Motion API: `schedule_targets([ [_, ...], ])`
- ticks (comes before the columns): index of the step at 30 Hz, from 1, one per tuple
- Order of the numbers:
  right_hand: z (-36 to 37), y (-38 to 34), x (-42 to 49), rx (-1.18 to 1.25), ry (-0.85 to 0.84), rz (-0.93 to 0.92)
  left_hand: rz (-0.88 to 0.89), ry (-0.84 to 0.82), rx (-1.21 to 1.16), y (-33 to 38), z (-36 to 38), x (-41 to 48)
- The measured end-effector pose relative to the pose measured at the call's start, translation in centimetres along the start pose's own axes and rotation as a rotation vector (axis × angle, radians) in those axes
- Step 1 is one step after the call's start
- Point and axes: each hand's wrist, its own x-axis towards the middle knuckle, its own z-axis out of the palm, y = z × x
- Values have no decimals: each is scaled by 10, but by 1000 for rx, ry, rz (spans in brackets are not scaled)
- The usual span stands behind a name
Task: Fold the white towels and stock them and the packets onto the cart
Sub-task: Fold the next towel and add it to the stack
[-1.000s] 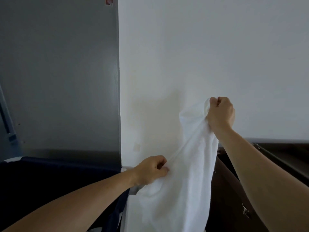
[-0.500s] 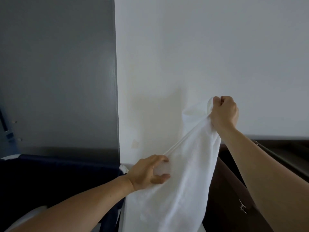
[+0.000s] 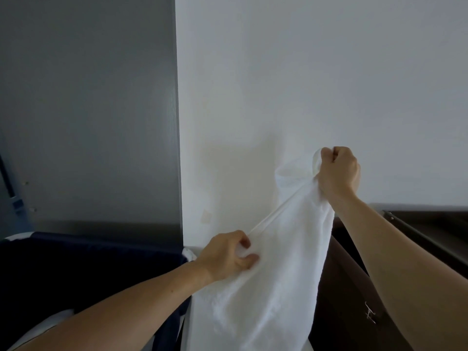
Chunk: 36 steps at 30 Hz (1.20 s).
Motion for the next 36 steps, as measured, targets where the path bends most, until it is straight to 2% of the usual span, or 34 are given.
schedule_targets([
  [4, -1, 5, 1, -11, 3, 13, 19, -92, -64, -2, -2, 0],
  [9, -2, 16, 5, -44, 9, 47, -84, -123, -405, -21, -19, -3],
  [22, 10, 9, -2, -52, -4, 40, -231, -415, -130, -83, -27, -27],
  [25, 10, 8, -3, -58, -4, 43, -315, -354, -197, -94, -33, -31],
  [30, 1, 18, 4, -77, 36, 63, -422, -115, -418, -98, -60, -32],
  [36, -5, 28, 9, -89, 48, 120, -395, 34, -504, -98, -81, -20],
])
